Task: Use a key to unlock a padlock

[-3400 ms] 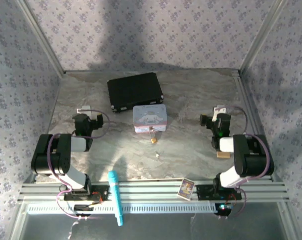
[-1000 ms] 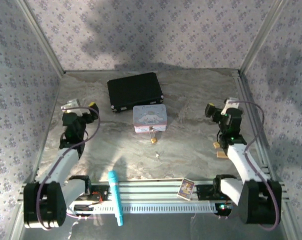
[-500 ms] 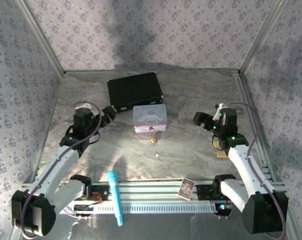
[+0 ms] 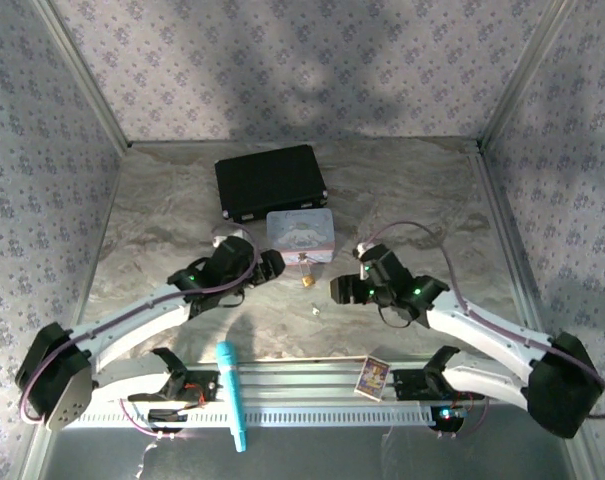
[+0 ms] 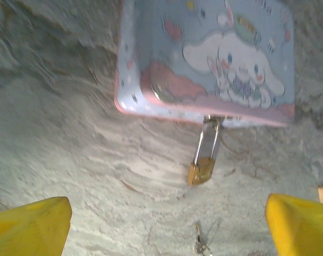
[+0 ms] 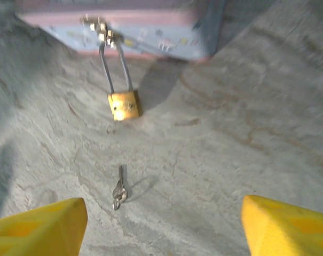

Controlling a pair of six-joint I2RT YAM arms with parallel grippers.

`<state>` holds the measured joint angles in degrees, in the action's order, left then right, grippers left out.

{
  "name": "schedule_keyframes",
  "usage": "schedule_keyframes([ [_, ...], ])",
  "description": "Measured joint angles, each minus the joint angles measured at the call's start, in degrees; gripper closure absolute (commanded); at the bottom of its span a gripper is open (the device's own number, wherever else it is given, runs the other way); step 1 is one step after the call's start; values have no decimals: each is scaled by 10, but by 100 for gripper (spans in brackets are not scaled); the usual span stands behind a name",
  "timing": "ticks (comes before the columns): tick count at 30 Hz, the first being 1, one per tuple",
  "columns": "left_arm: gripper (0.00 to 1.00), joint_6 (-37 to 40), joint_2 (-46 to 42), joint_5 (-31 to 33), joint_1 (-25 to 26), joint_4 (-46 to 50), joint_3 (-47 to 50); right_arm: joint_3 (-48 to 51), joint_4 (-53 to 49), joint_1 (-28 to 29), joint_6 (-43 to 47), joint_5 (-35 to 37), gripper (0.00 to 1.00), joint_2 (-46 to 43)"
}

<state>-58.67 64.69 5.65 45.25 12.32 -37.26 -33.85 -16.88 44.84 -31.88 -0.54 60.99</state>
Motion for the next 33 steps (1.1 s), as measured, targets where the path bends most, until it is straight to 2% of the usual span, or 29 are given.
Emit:
schedule_keyframes([
  [5,10,-34,36,4,33,-1,-5,-1,35,81,-30,35,47,85],
  [13,11,-65,40,9,35,-22,0,-42,73,164,-64,90,57,203],
  [21,11,-74,32,15,35,-22,16,-68,75,171,-83,129,67,254],
  [33,11,-76,35,15,35,-23,18,-71,68,195,-100,154,75,280],
])
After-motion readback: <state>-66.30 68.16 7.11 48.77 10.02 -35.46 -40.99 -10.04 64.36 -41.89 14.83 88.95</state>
